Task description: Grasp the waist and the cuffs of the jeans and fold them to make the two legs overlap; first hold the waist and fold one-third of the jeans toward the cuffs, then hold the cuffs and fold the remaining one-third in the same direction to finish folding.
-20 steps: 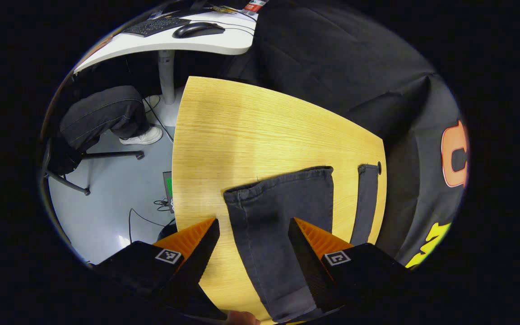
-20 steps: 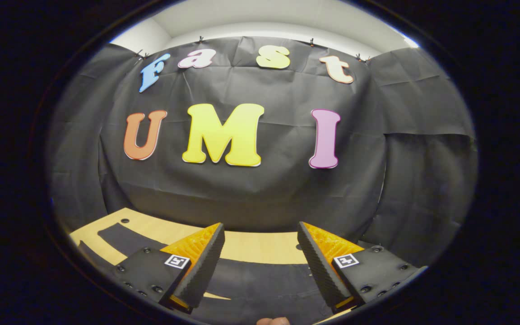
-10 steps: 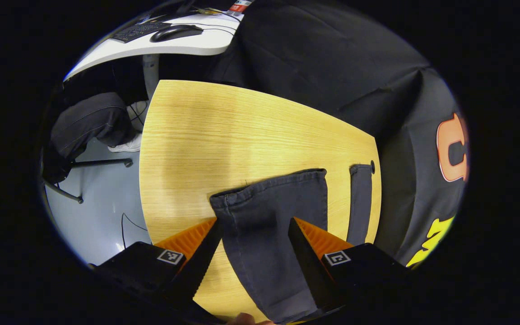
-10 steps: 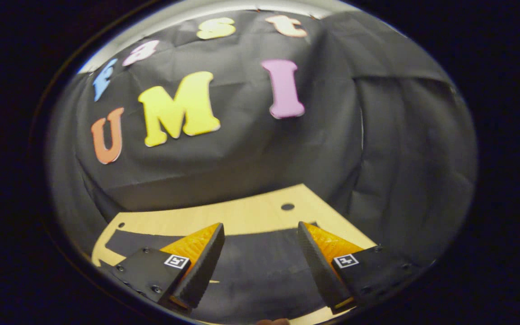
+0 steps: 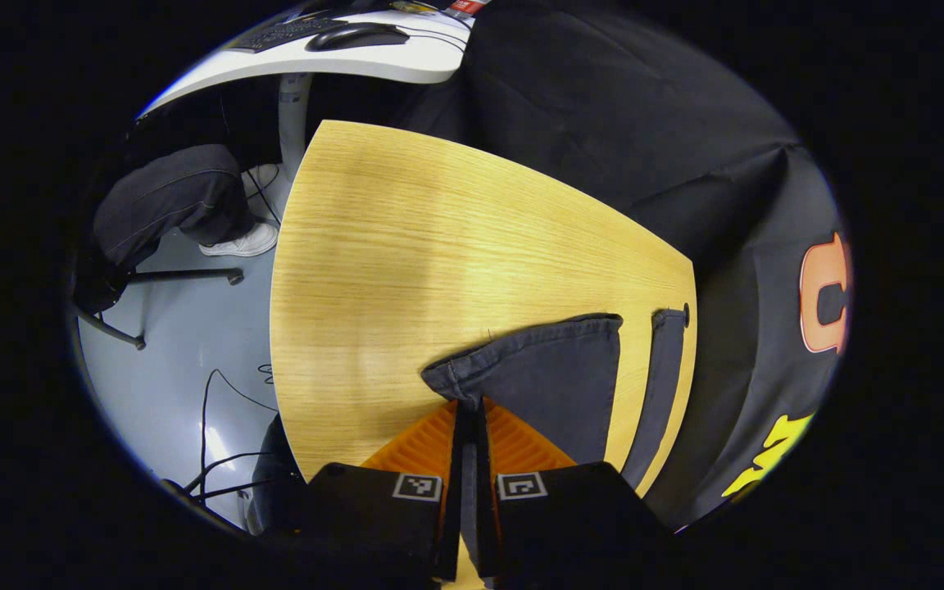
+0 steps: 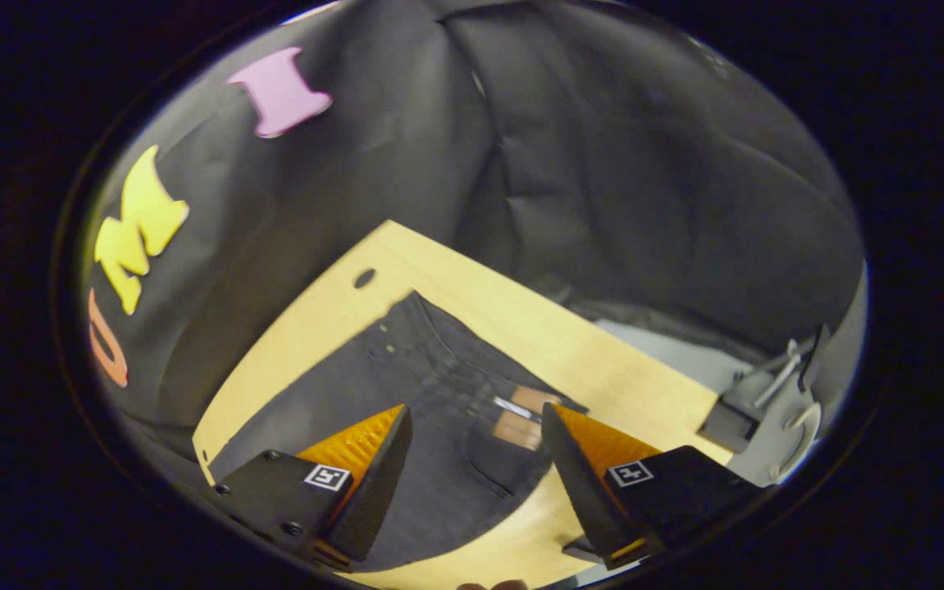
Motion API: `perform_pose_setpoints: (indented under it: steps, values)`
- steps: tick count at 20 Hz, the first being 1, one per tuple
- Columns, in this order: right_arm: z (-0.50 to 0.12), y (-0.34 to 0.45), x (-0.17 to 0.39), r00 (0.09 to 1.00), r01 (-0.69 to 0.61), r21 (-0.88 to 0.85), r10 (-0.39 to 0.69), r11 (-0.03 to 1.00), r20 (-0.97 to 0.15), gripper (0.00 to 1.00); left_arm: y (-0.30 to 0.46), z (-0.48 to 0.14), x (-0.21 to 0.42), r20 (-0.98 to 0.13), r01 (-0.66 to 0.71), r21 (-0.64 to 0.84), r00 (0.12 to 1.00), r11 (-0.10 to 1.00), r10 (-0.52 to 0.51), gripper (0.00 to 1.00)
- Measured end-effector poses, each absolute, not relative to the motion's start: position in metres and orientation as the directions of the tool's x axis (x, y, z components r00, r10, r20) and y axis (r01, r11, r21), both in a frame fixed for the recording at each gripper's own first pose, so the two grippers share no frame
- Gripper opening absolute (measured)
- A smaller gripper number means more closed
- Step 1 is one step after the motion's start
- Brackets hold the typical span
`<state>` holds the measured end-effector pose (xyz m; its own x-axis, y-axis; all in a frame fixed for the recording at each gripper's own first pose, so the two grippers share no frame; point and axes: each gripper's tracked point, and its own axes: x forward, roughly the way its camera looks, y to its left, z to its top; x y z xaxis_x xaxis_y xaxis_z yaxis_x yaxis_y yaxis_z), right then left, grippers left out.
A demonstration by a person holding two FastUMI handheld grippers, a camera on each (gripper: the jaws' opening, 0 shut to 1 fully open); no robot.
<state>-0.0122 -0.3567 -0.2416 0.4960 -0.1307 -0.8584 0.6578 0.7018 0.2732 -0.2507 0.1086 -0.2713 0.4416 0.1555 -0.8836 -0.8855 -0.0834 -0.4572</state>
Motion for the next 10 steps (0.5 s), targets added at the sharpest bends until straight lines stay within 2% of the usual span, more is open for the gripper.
perform_pose_setpoints:
  steps: [2,4,10]
  values:
    - [-0.262,-0.362,-0.024,0.420,0.729,0.280,-0.085,0.624,-0.904,0.98,0.109,-0.272,-0.250,-0.886,-0.884,-0.456,0.442,-0.102,0.139,0.10]
    - [-0.277,-0.375,-0.033,0.378,0.761,0.255,-0.089,0.596,-0.922,0.98,0.109,-0.273,-0.250,-0.888,-0.883,-0.456,0.443,-0.113,0.125,0.08]
    - [-0.301,-0.359,-0.027,0.332,0.749,0.246,-0.028,0.615,-0.943,0.97,0.110,-0.272,-0.250,-0.888,-0.880,-0.458,0.446,-0.127,0.115,0.08]
